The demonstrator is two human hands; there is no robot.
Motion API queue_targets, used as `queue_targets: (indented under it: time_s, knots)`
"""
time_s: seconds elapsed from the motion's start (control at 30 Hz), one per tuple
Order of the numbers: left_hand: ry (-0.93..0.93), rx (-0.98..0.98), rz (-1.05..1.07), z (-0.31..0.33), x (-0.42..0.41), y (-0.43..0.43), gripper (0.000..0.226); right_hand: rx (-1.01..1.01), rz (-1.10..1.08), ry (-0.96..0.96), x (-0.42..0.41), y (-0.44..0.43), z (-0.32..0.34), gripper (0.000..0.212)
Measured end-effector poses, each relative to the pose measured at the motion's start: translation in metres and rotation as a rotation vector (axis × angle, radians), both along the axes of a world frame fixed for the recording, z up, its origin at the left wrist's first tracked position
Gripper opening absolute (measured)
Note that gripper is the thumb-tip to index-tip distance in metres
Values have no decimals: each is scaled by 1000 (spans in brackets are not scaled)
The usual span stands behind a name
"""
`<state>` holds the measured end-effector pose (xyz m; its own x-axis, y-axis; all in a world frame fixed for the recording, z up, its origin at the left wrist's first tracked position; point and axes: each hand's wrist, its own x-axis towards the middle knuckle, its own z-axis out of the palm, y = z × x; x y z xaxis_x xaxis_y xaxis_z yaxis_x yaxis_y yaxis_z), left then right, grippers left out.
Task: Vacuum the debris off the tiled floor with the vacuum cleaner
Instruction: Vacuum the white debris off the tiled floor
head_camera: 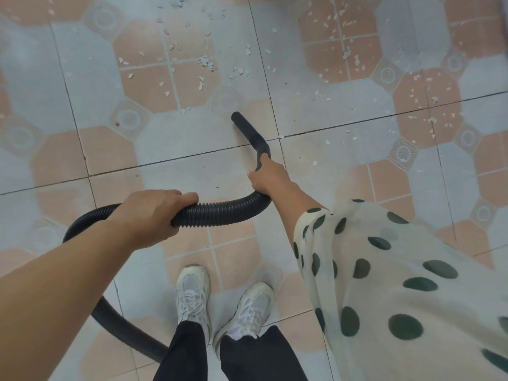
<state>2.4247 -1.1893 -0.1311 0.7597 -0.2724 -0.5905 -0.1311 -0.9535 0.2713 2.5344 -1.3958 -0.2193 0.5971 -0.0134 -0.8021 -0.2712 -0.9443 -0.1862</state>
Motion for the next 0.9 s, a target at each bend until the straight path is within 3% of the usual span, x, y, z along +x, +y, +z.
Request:
queue_targets:
  time_s: [0.1, 0.33, 0.9]
  knots:
    - [18, -25, -36, 0, 3, -2, 26, 3, -81, -1, -9, -9, 2, 54]
    - [15, -73, -188, -4, 25, -35, 31, -69, -309, 8, -29, -63, 10, 60]
    - [64, -103, -444, 8, 37, -100, 31, -67, -558, 66, -82, -138, 27, 55]
